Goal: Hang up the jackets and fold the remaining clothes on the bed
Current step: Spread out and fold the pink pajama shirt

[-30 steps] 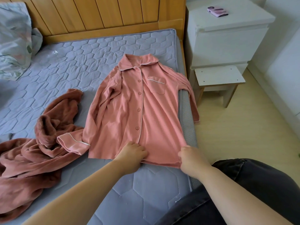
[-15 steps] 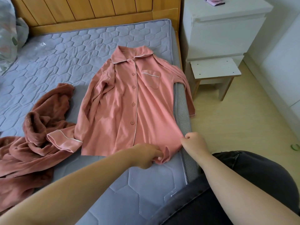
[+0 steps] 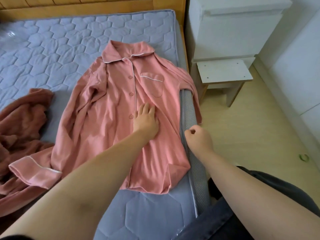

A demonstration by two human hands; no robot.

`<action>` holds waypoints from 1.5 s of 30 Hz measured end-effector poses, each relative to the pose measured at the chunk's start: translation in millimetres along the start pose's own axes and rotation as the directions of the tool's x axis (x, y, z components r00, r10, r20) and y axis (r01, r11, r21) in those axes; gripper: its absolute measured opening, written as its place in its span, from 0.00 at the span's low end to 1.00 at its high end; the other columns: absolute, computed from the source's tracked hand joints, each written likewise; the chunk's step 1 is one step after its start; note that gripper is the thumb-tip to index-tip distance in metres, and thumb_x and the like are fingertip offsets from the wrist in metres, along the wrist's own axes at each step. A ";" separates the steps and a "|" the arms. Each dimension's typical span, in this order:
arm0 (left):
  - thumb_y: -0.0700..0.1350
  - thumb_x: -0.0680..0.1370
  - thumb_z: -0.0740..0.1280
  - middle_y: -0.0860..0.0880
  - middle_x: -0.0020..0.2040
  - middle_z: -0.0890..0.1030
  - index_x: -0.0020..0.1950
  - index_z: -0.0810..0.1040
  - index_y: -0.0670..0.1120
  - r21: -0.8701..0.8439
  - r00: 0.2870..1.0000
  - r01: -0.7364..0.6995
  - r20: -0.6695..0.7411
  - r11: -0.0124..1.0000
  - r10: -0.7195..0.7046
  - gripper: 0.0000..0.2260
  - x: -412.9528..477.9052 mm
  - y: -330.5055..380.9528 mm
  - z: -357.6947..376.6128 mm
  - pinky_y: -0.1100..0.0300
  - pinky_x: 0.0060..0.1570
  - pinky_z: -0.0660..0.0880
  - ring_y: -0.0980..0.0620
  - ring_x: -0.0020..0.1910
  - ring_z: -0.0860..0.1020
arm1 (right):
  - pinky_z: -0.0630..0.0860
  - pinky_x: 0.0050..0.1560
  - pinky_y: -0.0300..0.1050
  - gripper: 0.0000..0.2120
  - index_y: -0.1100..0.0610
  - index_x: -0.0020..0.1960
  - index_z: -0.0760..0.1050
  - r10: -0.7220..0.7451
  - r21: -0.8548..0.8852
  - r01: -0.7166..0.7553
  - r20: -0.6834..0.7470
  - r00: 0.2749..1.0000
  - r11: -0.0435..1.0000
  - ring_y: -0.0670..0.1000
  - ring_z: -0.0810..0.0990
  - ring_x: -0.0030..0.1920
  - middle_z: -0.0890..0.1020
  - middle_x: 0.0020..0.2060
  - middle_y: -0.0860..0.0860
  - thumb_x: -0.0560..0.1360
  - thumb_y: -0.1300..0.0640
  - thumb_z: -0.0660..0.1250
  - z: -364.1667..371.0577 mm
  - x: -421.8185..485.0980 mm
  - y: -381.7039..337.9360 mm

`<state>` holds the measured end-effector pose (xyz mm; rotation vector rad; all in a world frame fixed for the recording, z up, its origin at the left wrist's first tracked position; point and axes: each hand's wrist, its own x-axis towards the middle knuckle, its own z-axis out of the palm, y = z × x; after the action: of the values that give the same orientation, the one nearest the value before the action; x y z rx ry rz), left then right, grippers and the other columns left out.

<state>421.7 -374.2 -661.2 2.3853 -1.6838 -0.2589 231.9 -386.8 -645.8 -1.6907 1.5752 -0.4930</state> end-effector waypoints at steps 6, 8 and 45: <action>0.52 0.76 0.41 0.45 0.79 0.52 0.78 0.52 0.42 -0.007 0.996 0.073 -0.058 0.997 -0.073 0.31 13.9 -3.8 37.3 0.49 0.76 0.42 0.47 0.78 0.47 | 0.71 0.49 0.43 0.08 0.58 0.52 0.77 -0.011 -0.034 0.010 -0.007 1.000 0.999 0.54 0.78 0.50 0.79 0.48 0.53 0.75 0.57 0.63 12.9 60.5 -14.2; 0.53 0.74 0.41 0.44 0.78 0.54 0.78 0.54 0.42 -0.017 0.994 0.052 -0.092 0.998 -0.054 0.33 14.6 -4.2 41.3 0.50 0.75 0.42 0.46 0.78 0.48 | 0.75 0.50 0.47 0.09 0.59 0.51 0.77 -0.008 -0.039 0.007 -0.033 0.999 0.999 0.56 0.78 0.48 0.80 0.47 0.55 0.75 0.55 0.64 17.9 82.8 -20.1; 0.50 0.69 0.30 0.43 0.78 0.40 0.78 0.42 0.45 0.160 0.967 -0.221 0.166 0.962 0.195 0.36 22.9 7.7 27.8 0.50 0.72 0.33 0.45 0.77 0.36 | 0.77 0.28 0.40 0.12 0.58 0.55 0.76 0.489 0.604 -0.556 0.294 0.821 0.571 0.51 0.82 0.38 0.82 0.44 0.54 0.77 0.52 0.67 10.7 216.5 -74.9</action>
<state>415.0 -400.2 -686.4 2.3331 -2.0916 -0.2688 325.5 -596.2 -643.2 -0.6278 1.4820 -0.5605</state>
